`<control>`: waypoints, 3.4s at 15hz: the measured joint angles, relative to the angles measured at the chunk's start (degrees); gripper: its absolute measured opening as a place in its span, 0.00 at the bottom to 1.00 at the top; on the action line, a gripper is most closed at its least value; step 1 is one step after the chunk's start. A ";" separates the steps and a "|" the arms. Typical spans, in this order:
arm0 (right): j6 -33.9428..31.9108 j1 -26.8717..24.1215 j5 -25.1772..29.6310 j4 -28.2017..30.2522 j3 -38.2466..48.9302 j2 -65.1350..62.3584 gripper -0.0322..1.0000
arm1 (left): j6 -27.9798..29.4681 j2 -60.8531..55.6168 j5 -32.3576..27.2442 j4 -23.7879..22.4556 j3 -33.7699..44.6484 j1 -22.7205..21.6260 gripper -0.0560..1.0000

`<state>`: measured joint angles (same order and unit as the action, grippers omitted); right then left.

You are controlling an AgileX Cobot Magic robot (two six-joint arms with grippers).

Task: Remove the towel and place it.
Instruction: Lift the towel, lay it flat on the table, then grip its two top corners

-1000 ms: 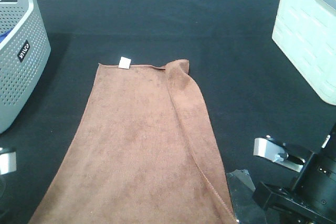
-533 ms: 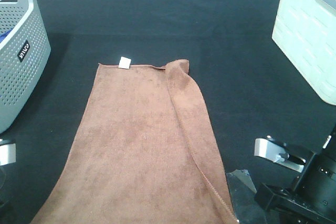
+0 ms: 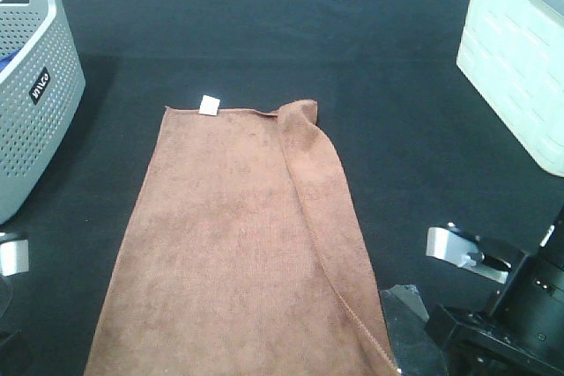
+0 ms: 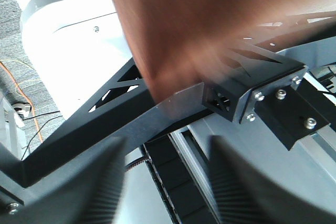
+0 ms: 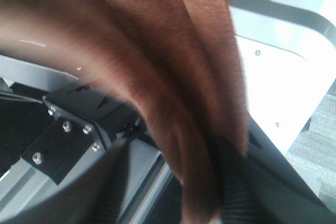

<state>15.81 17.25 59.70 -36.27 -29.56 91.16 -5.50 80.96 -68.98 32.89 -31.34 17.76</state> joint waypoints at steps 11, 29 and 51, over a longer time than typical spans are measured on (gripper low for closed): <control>-6.88 -0.29 1.55 13.98 -15.53 -3.21 0.71 | 0.46 0.40 -0.46 -7.79 -16.62 0.00 0.69; -5.67 -15.58 -5.61 14.15 -47.27 13.46 0.69 | 3.84 33.40 10.37 -25.44 -58.16 -1.78 0.74; -4.81 5.84 -29.51 18.51 -65.03 36.33 0.73 | -0.06 64.74 2.98 -17.13 -91.62 -7.33 0.74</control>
<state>11.00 23.09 30.19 -17.76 -94.60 127.48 -5.56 145.70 -66.00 15.76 -122.96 10.43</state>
